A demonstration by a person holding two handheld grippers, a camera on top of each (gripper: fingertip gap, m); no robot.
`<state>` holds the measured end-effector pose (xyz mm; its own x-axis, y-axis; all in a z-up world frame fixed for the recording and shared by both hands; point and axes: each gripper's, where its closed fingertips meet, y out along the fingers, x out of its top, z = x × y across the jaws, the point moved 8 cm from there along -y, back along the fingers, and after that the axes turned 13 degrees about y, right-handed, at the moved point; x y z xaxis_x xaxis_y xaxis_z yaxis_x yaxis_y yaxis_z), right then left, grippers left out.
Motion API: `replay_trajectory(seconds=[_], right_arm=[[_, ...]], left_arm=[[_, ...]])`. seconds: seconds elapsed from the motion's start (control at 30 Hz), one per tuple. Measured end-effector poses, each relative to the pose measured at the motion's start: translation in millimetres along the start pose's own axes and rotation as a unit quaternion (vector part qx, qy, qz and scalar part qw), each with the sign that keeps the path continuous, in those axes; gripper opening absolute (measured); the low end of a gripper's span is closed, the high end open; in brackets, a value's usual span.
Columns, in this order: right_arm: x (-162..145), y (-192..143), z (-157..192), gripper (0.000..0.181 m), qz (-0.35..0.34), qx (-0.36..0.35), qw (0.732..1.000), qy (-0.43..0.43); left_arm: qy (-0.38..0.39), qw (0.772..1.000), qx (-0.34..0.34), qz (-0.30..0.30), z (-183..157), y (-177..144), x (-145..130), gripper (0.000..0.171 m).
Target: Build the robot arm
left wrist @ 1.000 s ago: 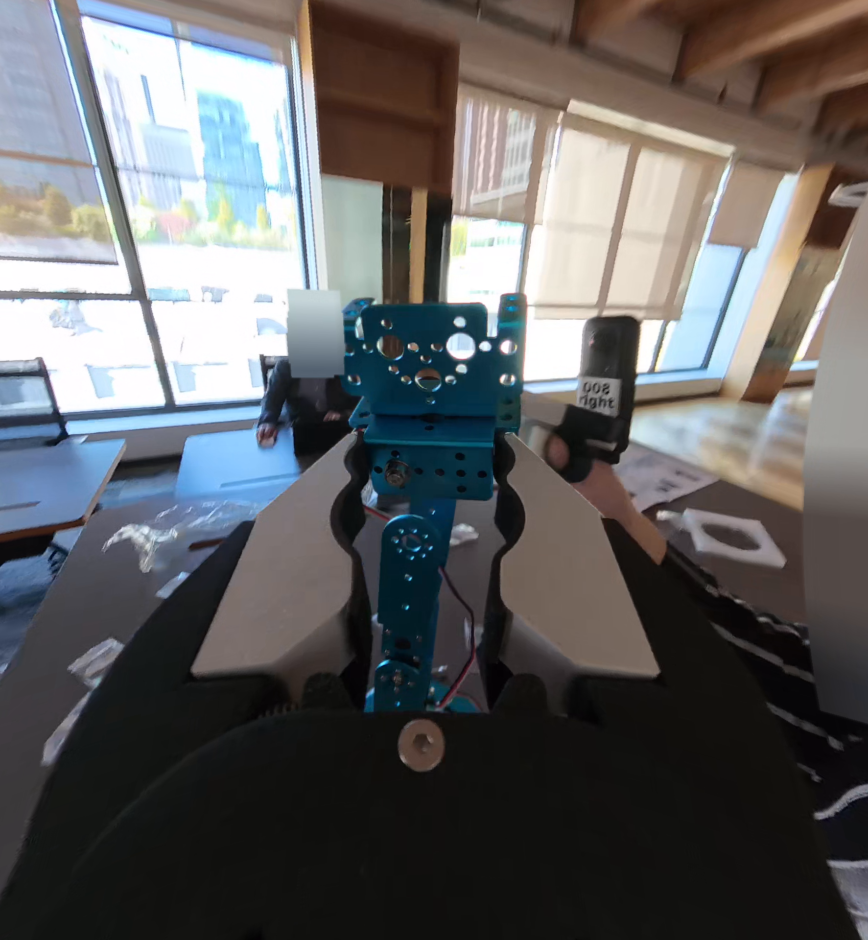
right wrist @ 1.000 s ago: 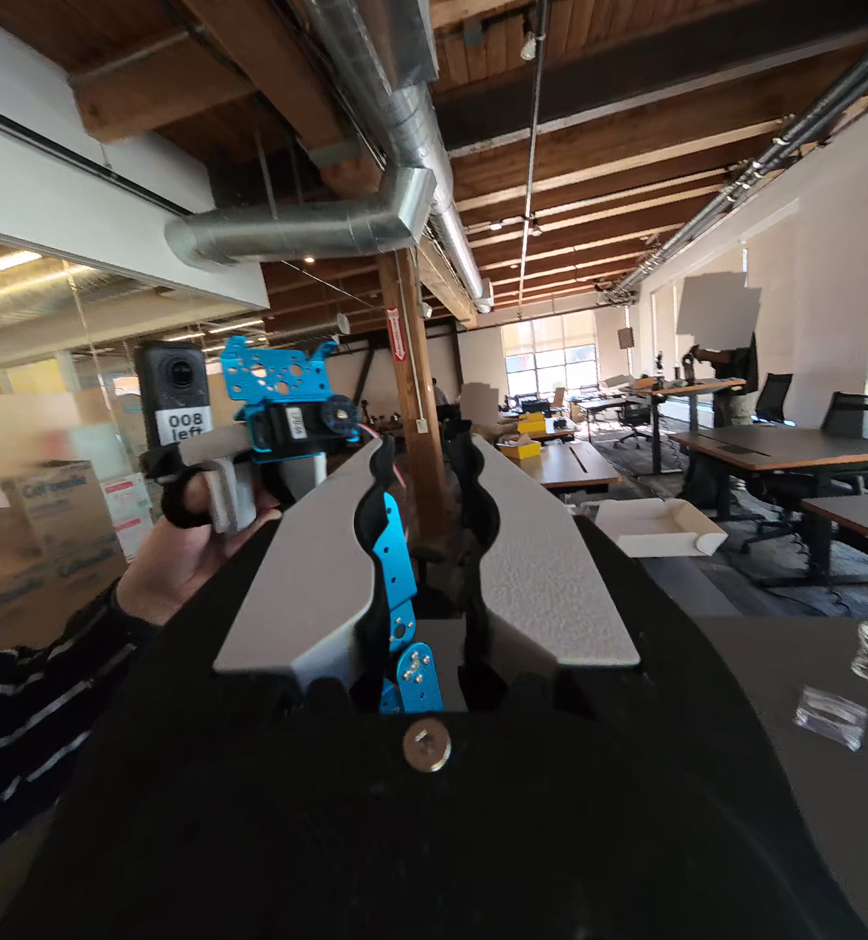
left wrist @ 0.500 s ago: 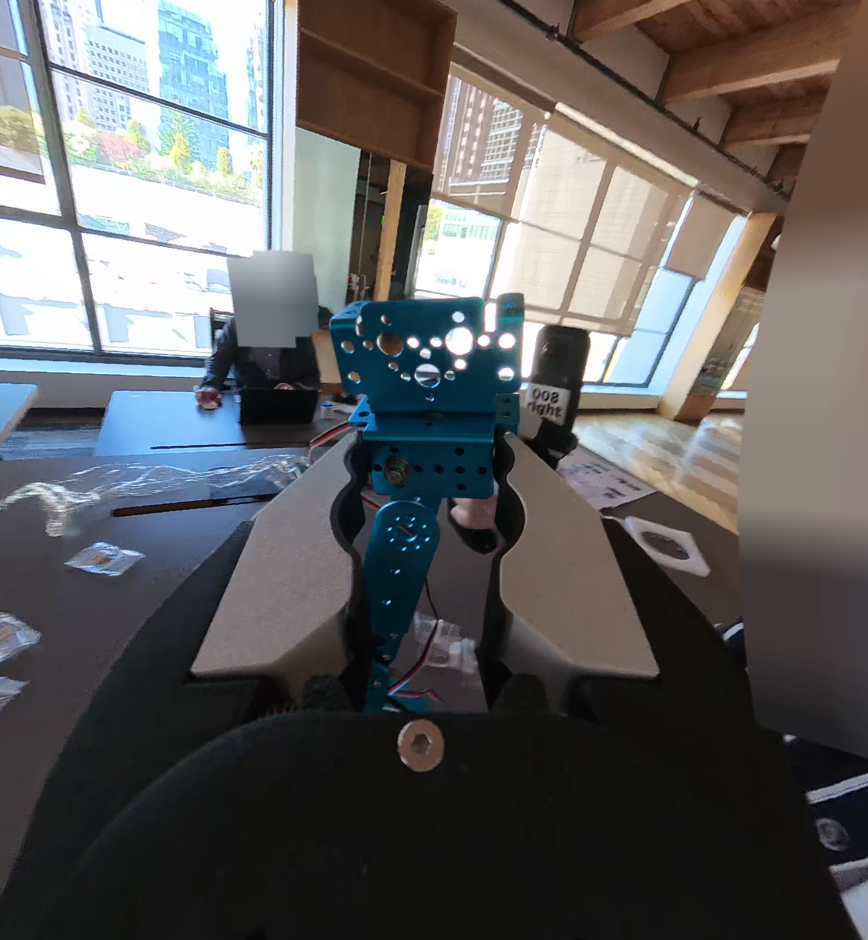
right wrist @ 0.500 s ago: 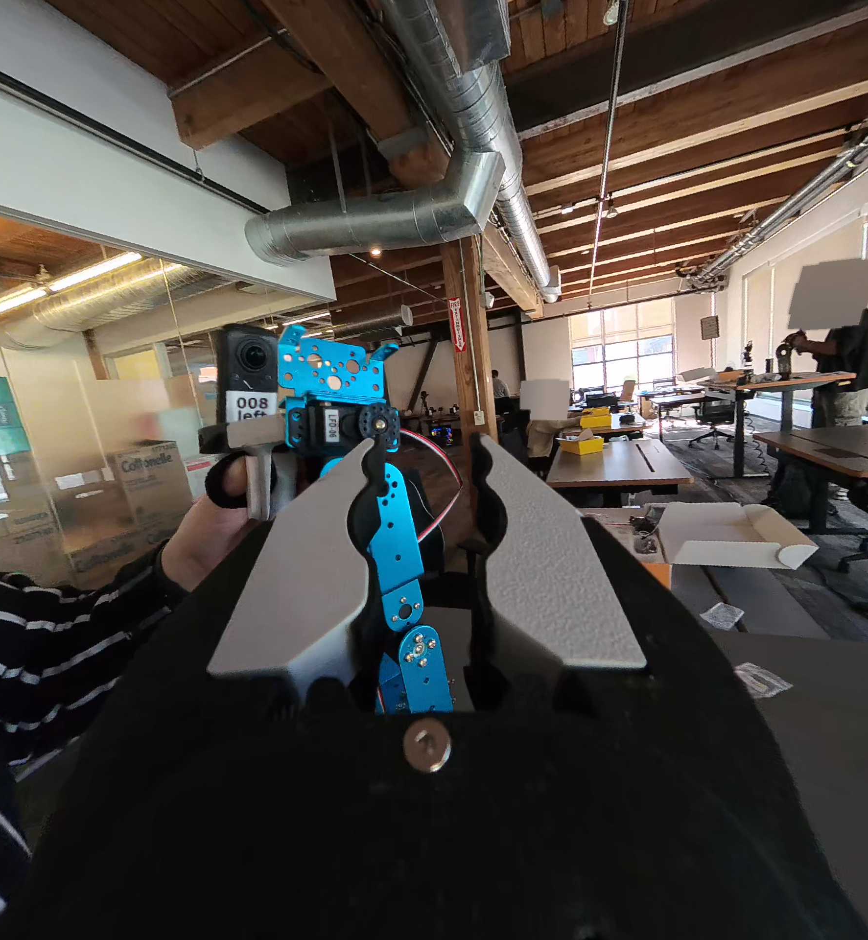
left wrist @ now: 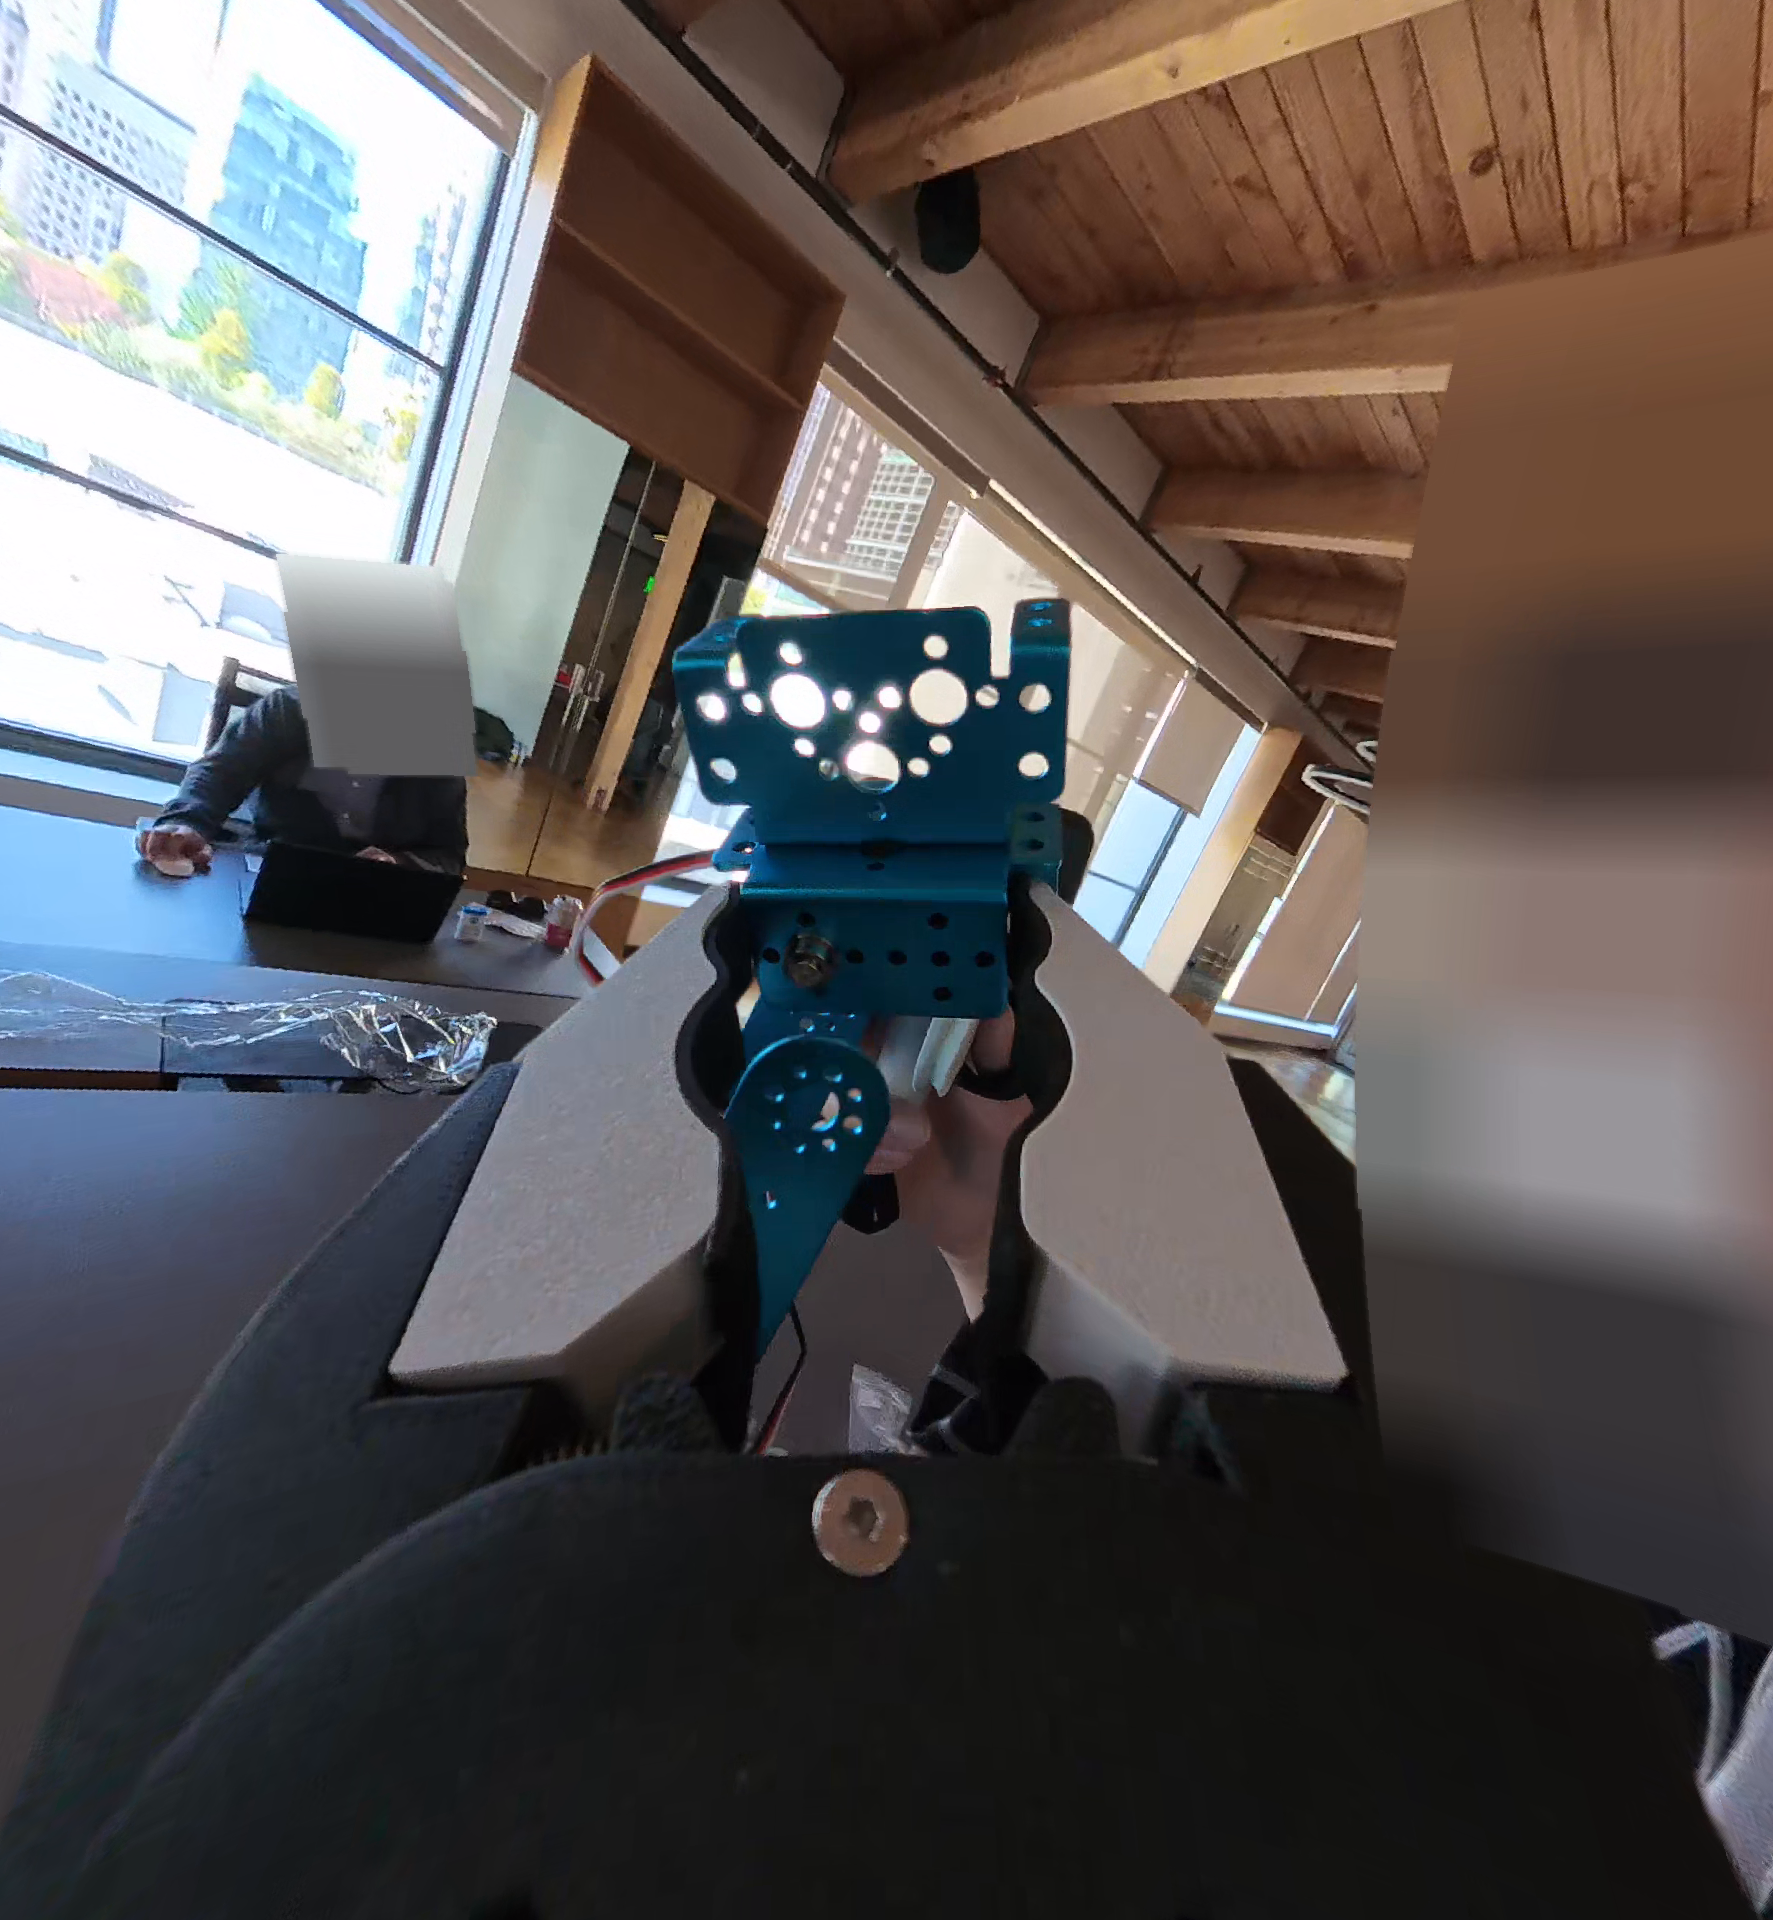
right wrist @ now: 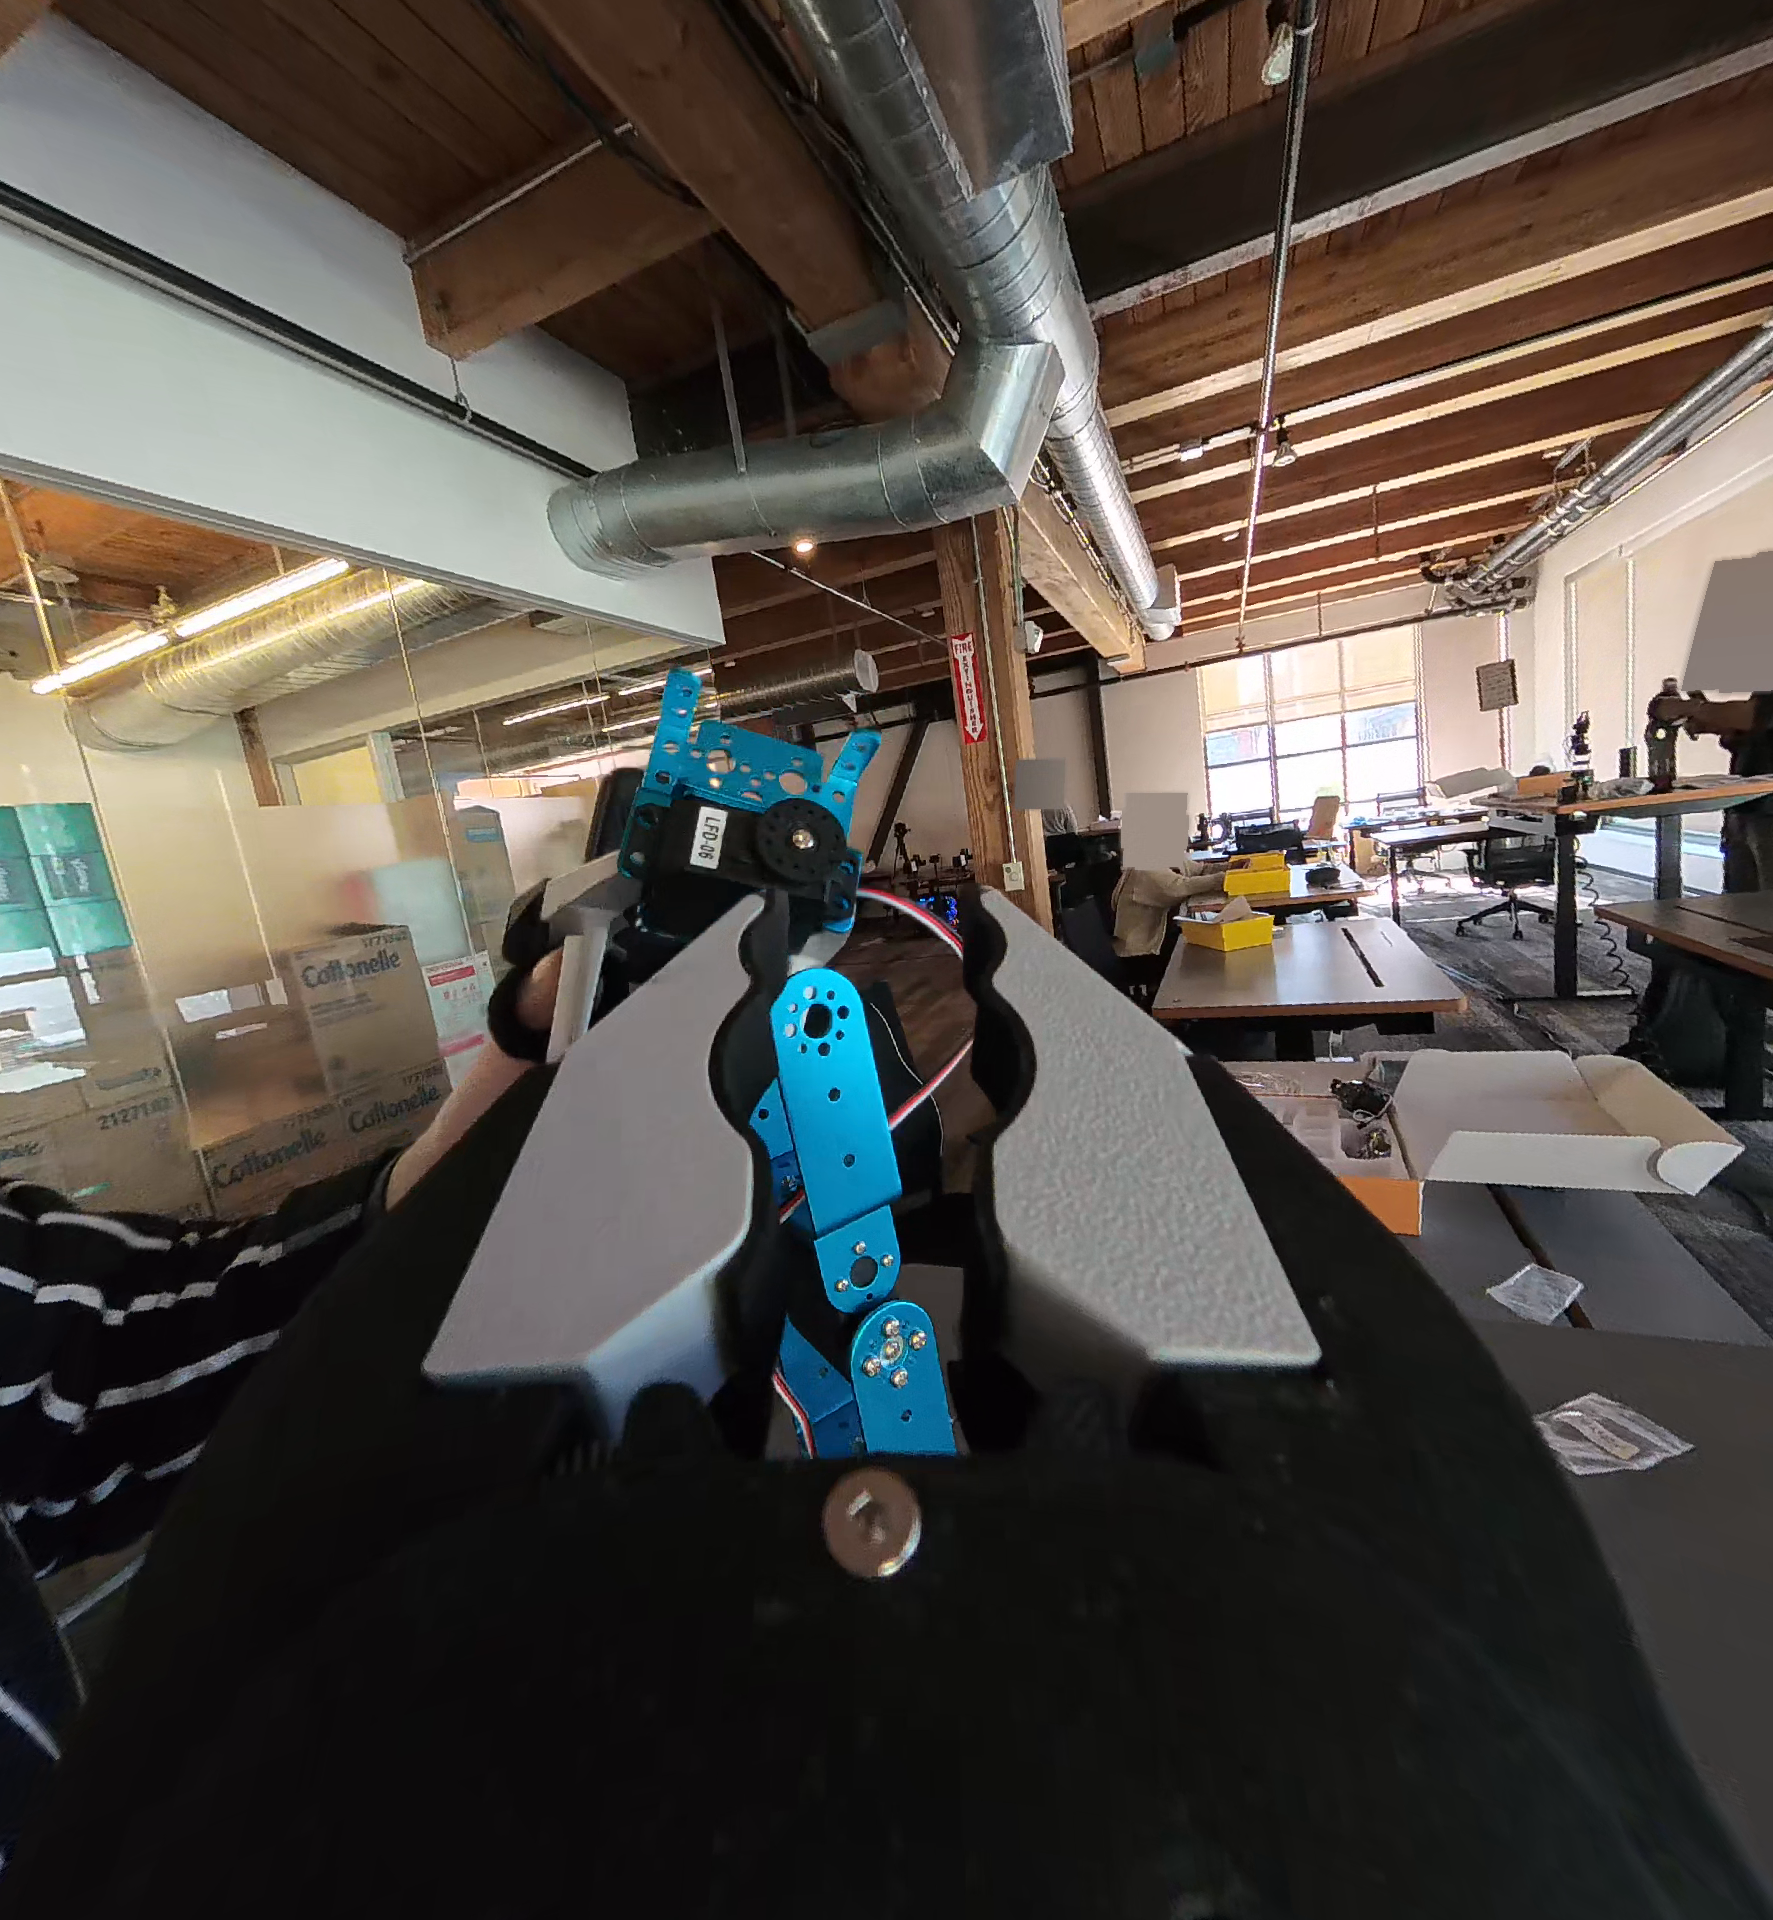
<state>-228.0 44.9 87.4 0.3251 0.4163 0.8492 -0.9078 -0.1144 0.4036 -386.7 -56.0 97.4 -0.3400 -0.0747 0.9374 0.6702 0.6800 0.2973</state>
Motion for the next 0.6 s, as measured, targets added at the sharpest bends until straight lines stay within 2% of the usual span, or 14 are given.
replay_trajectory(seconds=[0.17,0.33,0.47,0.6], right_arm=[[-9,6,-2,0.036,0.024,0.008,1.0,-0.009],[-20,14,3,0.044,0.053,0.05,0.997,-0.021],[-18,12,14,0.047,0.029,0.041,0.992,-0.116],[-14,10,29,0.051,0.002,0.018,0.974,-0.227]], left_arm=[[0.035,0.999,0.016,-0.009,-5,-6,-8,0.048],[0.014,1.0,0.006,-0.019,-8,-6,-8,0.047],[0.015,1.0,0.008,-0.02,-9,-5,-8,0.047],[0.015,1.0,0.007,-0.013,-10,-5,-8,0.048]])
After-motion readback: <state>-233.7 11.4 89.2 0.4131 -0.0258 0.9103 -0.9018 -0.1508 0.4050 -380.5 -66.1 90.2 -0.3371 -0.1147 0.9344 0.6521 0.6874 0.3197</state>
